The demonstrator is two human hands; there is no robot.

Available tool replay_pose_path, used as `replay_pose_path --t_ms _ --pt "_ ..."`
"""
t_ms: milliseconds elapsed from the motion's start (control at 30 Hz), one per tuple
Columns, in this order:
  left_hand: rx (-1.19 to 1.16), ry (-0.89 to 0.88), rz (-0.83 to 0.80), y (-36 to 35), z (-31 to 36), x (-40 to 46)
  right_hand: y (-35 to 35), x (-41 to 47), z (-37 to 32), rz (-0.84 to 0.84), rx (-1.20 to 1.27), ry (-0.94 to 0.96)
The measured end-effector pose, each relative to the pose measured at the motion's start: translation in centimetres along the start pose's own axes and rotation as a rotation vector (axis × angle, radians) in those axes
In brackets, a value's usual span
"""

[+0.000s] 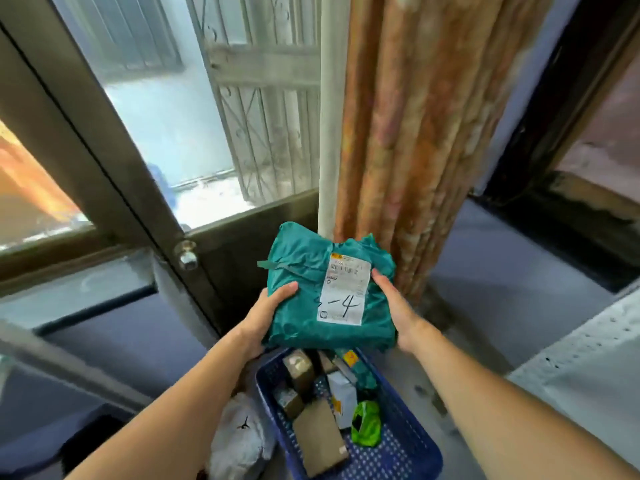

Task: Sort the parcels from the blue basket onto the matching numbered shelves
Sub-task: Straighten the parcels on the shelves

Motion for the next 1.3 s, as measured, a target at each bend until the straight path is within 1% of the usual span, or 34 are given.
replay_pose_path --t_ms 133,200,333,433,633,833,1000,1167,1300 --pt "-0.009 -0.134 -0.101 -4.9 10.8 -1.9 -1.9 -9.0 -8.0 0.082 -0.055 0.234" --pt "-0.015 -0.21 -0.14 -6.2 14.5 -2.2 -2.3 -12.9 -11.2 0.123 -0.082 0.361" --pt "-0.057 -0.319 -0.252 -8.4 19.2 -2.2 -3.1 -19.1 -14.2 0.137 -0.094 0.533" --pt "-0.076 -0.35 -0.367 -10.5 20.9 -3.0 -2.9 -23.6 -14.1 0.213 -0.026 0.657" --pt "-0.075 -0.347 -0.55 -17.4 22.4 -6.1 0.0 -32.3 -10.4 0.41 0.093 0.781" --pt "-0.092 -0.3 -0.803 -25.5 21.2 -10.6 3.6 -41.2 -4.3 0.615 0.208 0.863" --pt "-0.09 -0.233 -1.006 -31.4 19.1 -16.8 5.5 -48.7 2.4 0.752 0.294 0.928" --pt "-0.103 -0.204 -1.123 -36.3 17.4 -24.0 6.9 -55.6 9.3 0.909 0.364 0.956" --pt "-0.115 -0.15 -1.263 -39.6 15.3 -31.1 7.8 -61.4 15.5 1.01 0.421 0.979"
Point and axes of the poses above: each hand's wrist, its own x-axis towards the middle knuckle, its own y-axis out of the back of the hand, z = x × y, the point moved 4 cm from there along x, towards the middle knuckle, and after that the axes turned 13 degrees about -y, right-handed, at the moved point
